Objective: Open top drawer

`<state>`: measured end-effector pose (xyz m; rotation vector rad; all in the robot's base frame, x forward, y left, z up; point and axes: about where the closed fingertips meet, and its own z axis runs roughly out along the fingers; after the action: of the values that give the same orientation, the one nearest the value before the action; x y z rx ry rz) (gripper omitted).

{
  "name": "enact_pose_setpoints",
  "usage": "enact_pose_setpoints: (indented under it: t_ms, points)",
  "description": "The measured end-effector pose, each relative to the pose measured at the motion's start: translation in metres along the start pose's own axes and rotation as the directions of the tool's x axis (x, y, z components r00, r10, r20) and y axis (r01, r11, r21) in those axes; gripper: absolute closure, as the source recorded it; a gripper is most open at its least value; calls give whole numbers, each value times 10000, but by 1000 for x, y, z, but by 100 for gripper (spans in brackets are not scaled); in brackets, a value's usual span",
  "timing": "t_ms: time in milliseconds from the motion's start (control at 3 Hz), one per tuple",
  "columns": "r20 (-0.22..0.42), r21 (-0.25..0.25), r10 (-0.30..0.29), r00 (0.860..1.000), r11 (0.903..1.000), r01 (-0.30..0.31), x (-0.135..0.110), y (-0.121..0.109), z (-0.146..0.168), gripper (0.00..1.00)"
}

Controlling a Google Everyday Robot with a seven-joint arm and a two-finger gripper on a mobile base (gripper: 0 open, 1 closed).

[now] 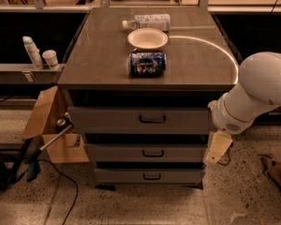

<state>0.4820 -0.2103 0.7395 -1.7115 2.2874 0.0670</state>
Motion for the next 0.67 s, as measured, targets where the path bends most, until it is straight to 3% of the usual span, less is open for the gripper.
enact_pose_setpoints:
  t_ms: [667]
  points:
    - [118, -800, 96, 9999, 9968, -86, -3, -16, 41, 0]
